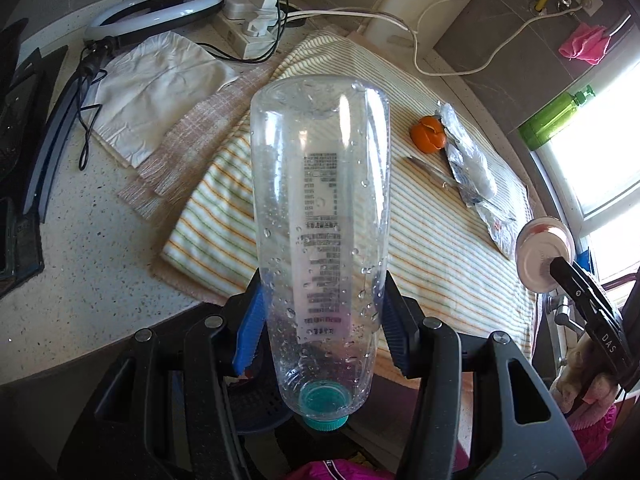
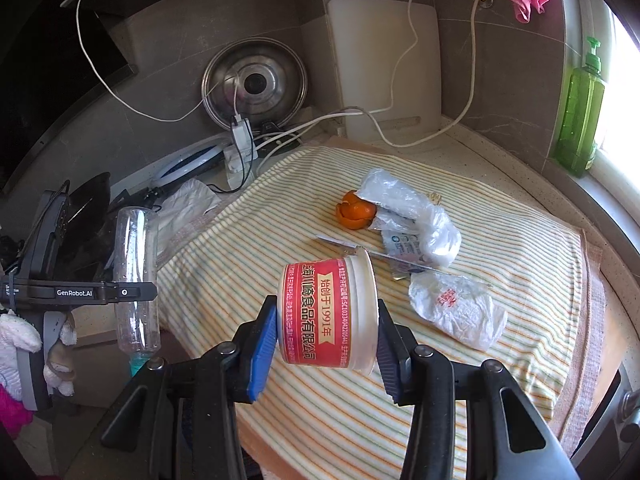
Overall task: Collect trash
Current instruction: 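Carry the bottle and cup over the blue wastebasket with both tools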
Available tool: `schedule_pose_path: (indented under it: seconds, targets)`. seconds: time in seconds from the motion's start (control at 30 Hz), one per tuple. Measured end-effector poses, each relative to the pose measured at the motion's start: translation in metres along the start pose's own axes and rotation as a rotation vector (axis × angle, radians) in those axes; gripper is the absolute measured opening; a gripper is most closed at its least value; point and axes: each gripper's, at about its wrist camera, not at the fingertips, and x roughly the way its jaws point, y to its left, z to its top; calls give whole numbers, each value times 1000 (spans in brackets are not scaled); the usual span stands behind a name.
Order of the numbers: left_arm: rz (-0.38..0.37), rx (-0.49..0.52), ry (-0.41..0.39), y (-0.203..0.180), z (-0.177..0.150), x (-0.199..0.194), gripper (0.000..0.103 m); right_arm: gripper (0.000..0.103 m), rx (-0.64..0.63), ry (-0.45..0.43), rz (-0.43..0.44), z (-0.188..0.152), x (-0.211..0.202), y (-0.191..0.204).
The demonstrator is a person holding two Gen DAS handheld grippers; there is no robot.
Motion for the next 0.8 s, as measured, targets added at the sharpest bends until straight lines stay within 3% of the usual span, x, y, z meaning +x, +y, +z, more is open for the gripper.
schedule_pose_path:
  seconds: [0.4, 0.8]
  targets:
    - [22, -50, 26, 54, -37, -11, 54, 46, -5, 17, 88, -31, -15, 64]
    - [68, -69, 77, 93, -77, 7, 54, 46, 11, 134, 156, -91, 6, 117]
